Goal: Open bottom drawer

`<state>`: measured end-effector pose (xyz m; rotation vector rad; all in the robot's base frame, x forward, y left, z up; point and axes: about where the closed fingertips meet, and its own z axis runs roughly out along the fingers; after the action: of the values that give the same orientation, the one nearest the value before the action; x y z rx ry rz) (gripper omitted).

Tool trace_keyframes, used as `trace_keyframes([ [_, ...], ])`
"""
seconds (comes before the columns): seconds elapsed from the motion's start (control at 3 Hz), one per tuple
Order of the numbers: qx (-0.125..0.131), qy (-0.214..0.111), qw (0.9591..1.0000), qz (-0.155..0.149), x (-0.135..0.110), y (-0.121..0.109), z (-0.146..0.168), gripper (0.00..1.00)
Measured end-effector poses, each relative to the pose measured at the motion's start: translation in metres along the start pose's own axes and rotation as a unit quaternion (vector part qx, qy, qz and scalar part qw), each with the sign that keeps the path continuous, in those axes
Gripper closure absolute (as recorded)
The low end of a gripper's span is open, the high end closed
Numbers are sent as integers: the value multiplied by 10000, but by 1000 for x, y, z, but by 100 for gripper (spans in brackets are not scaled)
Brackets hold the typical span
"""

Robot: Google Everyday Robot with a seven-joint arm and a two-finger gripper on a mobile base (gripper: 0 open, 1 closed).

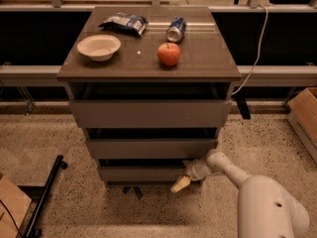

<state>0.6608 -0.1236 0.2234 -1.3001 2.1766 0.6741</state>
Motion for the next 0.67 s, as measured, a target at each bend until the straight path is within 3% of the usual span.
trace_keyframes([
  [0.33,-51,-41,10000,71,4,-11,21,0],
  [0.67,-158,51,9997,205,12,-13,31,19],
])
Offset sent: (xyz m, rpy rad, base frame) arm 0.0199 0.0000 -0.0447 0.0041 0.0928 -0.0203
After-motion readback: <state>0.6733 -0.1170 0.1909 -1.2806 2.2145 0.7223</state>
